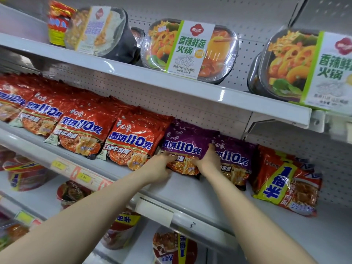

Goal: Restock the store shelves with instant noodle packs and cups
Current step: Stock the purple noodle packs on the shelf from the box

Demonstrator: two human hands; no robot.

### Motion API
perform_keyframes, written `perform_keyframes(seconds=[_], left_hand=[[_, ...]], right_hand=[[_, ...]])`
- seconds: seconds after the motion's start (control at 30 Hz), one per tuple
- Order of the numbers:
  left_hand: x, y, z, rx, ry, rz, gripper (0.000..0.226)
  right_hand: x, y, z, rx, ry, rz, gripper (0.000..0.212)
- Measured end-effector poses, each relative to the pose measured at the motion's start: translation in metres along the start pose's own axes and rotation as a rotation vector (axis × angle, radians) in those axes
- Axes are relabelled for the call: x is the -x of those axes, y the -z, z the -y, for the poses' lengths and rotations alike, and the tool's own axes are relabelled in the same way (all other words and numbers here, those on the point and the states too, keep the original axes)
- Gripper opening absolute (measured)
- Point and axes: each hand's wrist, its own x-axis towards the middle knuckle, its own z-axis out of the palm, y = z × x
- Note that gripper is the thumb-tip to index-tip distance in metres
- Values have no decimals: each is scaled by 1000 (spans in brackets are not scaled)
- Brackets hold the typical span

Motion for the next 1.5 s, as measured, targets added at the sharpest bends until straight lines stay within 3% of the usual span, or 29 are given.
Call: perform_keyframes(seconds=[0.1,0.23,0.33,0.53,0.77,1.2,1.5], left_hand=[[-3,0,3,-52,-12,-20,59],[-7,-1,5,-93,-30,-109,58],[-11,-7,5,-117,-30,-132,65],[-24,-19,9,-134,-26,-160,60],[-39,-25,13,-120,-5,-114,60],[-55,-30,13,-127,37,-1,57],[-21,-17,6,-62,19,-75,46]], right_hand=[[9,2,-2,164,184,-44,85],[31,7,1,457,457,-24,64],[38,4,1,634,586,22,59],[25,-9,-5,686,546,37,57],[6,-18,-6,708,542,35,75],[-6,-24,0,675,500,33,77],[33,5,-6,622,415,19,80]])
